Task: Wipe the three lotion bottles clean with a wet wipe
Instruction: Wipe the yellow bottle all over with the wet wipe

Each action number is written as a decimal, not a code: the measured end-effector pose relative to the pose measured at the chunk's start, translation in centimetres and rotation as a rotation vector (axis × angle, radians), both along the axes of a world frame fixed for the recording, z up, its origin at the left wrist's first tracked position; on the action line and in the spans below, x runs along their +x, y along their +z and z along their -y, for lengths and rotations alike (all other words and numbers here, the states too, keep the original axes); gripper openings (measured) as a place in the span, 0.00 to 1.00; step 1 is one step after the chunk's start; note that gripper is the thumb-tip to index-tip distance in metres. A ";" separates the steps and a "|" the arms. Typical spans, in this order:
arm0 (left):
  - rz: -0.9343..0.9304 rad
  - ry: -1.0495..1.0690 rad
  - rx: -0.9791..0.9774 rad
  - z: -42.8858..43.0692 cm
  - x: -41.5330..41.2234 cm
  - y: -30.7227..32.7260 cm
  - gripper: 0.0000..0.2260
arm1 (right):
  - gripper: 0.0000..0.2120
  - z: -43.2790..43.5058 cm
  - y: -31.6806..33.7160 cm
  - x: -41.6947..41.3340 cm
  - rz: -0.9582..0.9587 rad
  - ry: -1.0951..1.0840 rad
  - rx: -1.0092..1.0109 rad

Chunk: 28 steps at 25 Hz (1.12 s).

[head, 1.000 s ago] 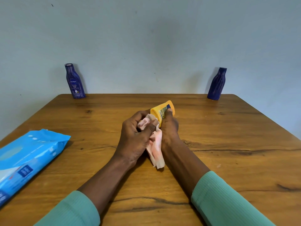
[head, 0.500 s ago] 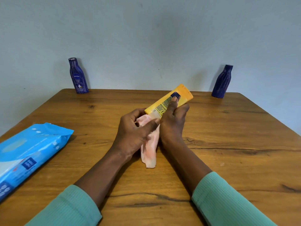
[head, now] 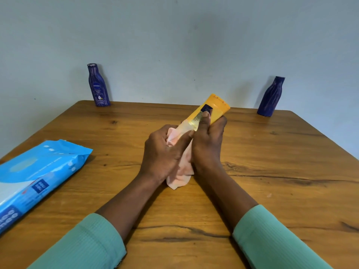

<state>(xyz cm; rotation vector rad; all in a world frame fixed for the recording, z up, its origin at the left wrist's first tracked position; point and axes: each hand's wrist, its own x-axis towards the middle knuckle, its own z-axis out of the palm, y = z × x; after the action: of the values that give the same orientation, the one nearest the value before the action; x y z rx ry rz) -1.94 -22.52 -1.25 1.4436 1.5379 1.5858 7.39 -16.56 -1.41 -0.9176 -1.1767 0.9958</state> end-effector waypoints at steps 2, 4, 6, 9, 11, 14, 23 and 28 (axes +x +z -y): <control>-0.008 -0.095 -0.049 -0.2 -0.6 0.2 0.19 | 0.08 -0.2 0.1 0.1 -0.250 0.167 -0.101; 0.071 -0.212 -0.117 -0.1 -1.6 0.5 0.21 | 0.15 0.0 0.9 0.5 -0.438 0.300 -0.190; 0.045 -0.251 -0.198 0.1 -2.2 0.8 0.24 | 0.22 0.1 1.7 1.2 -0.542 0.359 -0.271; -0.350 -0.079 -0.143 0.2 -1.9 0.6 0.25 | 0.35 0.1 1.6 1.8 -0.525 0.400 -0.458; -0.620 0.096 -0.009 0.3 -1.4 0.5 0.31 | 0.38 0.1 1.2 1.8 -0.484 0.403 -0.526; -0.763 0.170 0.129 0.4 -0.8 0.9 0.33 | 0.42 0.3 1.1 1.9 -0.483 0.409 -0.555; -0.267 0.322 0.091 -0.8 -2.4 0.6 0.36 | 0.32 1.8 1.8 1.1 -0.185 0.740 -0.511; -0.397 0.174 -0.072 -0.5 -1.5 0.0 0.40 | 0.30 0.9 1.3 1.7 -0.228 0.689 -0.491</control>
<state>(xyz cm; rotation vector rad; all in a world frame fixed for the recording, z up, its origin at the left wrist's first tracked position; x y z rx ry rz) -3.47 -22.00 -1.21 1.6973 1.9695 1.3748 9.11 -17.47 -0.14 -0.7440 -1.0854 1.9564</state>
